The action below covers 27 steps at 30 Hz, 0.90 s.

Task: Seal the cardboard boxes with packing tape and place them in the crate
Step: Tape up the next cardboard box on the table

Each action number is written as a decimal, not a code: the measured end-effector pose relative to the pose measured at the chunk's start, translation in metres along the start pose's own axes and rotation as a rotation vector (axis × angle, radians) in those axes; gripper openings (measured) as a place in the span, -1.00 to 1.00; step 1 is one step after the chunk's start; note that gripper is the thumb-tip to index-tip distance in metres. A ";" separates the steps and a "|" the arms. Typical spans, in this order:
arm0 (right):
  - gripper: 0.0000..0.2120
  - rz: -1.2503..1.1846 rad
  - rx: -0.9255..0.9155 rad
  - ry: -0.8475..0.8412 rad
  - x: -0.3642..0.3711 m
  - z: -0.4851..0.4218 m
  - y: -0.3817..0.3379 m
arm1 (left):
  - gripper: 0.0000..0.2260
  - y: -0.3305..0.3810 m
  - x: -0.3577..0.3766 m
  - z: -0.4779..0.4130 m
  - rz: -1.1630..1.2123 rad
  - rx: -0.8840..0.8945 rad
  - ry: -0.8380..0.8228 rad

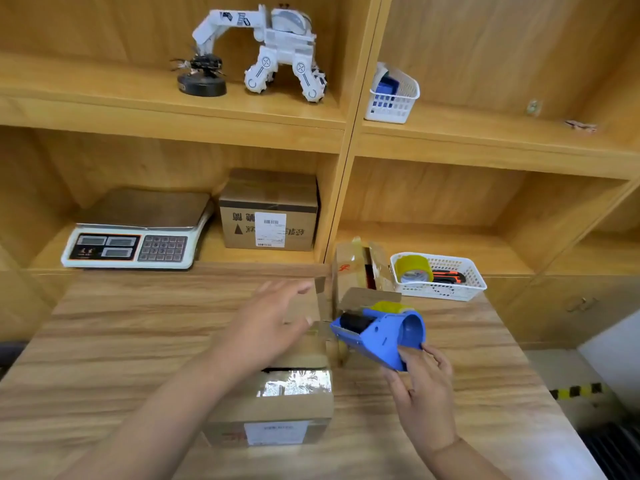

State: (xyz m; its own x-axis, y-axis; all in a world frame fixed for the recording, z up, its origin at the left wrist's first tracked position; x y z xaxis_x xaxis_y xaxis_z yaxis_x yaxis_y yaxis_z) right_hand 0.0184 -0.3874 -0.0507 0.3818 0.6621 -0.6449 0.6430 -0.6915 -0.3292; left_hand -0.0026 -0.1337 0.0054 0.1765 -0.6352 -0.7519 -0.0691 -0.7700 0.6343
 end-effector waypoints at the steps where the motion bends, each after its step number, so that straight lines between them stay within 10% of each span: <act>1: -0.79 -0.023 -0.019 -0.013 0.002 -0.004 -0.006 | -0.50 0.009 -0.003 0.001 0.057 0.041 -0.028; 13: -0.80 -0.052 -0.173 -0.109 0.015 -0.026 -0.039 | -0.75 0.011 -0.031 0.012 0.215 0.093 0.057; 27: -0.64 -0.062 -0.235 -0.219 0.011 -0.050 -0.066 | -0.85 -0.008 -0.037 0.012 0.456 -0.271 0.138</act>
State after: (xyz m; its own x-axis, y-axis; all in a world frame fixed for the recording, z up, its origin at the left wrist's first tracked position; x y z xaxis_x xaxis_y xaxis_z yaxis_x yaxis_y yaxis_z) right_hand 0.0135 -0.3203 -0.0019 0.2015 0.6052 -0.7702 0.8058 -0.5494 -0.2209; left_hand -0.0206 -0.1046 0.0256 0.3163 -0.8732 -0.3708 0.0832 -0.3638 0.9278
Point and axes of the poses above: each hand's wrist, its own z-axis away from the middle knuckle, its own x-axis out of the palm, y = z × x, the point moved 3 cm from there along -z, towards the middle knuckle
